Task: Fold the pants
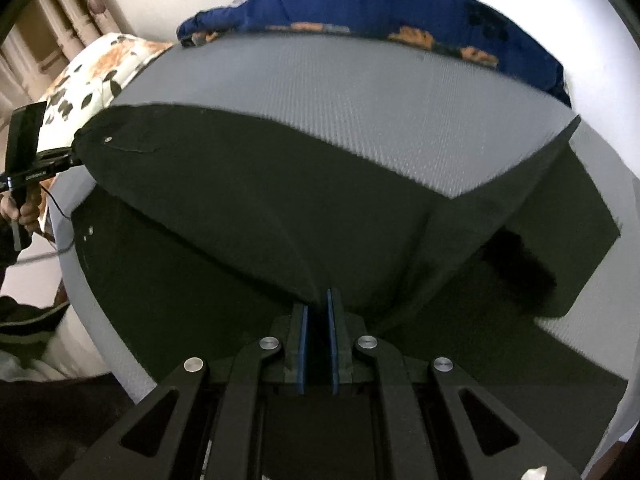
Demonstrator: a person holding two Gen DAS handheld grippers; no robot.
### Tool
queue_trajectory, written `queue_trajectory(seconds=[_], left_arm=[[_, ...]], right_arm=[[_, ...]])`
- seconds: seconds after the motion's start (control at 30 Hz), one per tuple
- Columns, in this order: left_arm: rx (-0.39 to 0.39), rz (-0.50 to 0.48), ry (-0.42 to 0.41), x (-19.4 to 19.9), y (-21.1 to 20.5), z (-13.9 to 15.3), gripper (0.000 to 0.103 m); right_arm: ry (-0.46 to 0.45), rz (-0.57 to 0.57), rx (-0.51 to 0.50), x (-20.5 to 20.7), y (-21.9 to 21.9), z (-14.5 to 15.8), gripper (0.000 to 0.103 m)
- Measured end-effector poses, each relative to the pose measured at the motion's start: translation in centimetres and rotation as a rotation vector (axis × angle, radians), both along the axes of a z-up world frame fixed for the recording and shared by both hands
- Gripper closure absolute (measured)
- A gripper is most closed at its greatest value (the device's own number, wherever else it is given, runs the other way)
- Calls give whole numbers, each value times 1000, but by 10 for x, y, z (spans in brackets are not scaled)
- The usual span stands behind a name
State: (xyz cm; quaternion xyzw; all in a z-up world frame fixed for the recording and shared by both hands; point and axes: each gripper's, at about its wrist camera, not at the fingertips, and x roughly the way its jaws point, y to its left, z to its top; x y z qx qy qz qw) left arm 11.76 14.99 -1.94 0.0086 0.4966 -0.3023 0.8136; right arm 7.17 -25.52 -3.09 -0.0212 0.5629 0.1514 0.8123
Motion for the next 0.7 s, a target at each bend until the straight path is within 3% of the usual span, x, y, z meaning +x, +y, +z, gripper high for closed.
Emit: queue_trajectory(seconds=[0.17, 0.3, 0.33, 0.37, 0.47, 0.6, 0.7], left_arm=[[55, -17, 0, -15, -6, -16, 90], [71, -9, -7, -16, -8, -12, 87], [84, -4, -11, -17, -8, -11, 83], [104, 3, -7, -18, -9, -11, 69], [152, 29, 18, -19, -7, -11, 44], [165, 98, 22, -27, 10, -1, 43], [112, 173, 44, -29, 25, 12, 43]], right_arm=[[43, -4, 0, -7, 0, -20, 96], [44, -6, -15, -8, 3, -29, 96], [43, -6, -19, -9, 4, -30, 96], [39, -8, -20, -9, 5, -31, 96], [31, -11, -18, -11, 5, -31, 96], [17, -11, -24, -14, 5, -31, 96], [5, -9, -35, -15, 7, -31, 96]])
